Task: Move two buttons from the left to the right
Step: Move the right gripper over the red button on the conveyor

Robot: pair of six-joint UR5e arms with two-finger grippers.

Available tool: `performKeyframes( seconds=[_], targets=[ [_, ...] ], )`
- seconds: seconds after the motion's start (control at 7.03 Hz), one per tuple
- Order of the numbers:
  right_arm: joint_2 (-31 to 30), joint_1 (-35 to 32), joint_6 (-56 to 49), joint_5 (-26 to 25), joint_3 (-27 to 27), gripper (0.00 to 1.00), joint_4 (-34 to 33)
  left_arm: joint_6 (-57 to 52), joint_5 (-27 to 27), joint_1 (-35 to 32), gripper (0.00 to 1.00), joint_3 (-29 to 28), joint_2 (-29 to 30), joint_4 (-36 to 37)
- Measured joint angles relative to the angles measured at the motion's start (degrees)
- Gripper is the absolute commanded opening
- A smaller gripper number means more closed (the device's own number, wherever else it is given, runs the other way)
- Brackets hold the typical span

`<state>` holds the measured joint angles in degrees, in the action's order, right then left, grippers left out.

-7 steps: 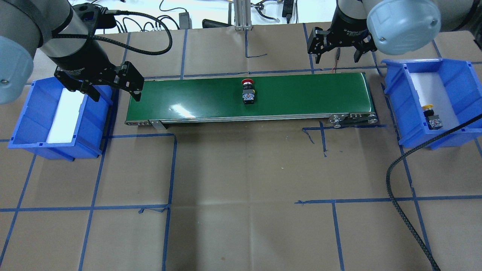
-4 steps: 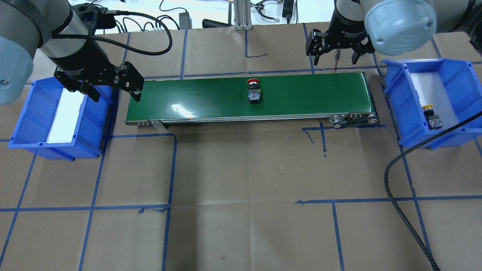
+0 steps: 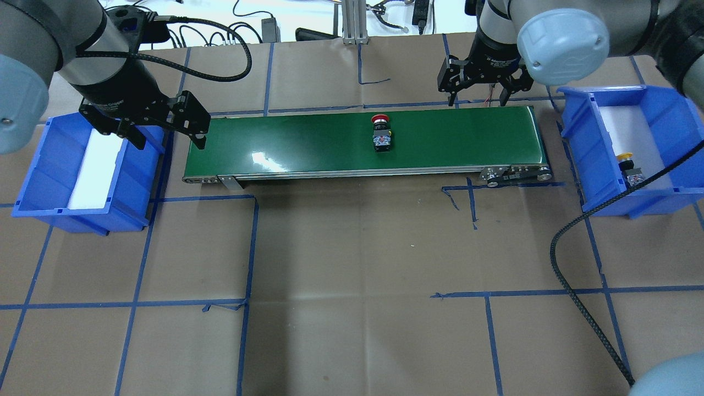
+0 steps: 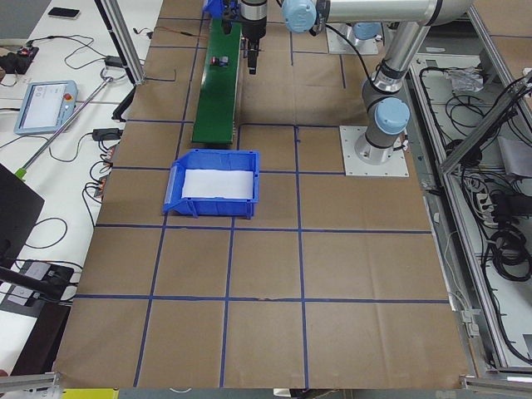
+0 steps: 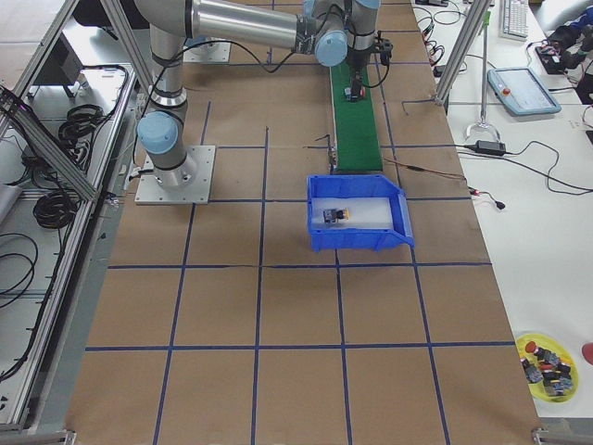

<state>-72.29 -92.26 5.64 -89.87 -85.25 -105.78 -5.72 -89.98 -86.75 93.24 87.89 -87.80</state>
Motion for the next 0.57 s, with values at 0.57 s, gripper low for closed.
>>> performKeyframes(
  seconds=[0.57],
  targets=[
    [3.1,0.1,0.5,-0.1,-0.5,0.99,-4.8,0.0,0.1,0.0,1.00,0.0,0.1,0.0]
  ],
)
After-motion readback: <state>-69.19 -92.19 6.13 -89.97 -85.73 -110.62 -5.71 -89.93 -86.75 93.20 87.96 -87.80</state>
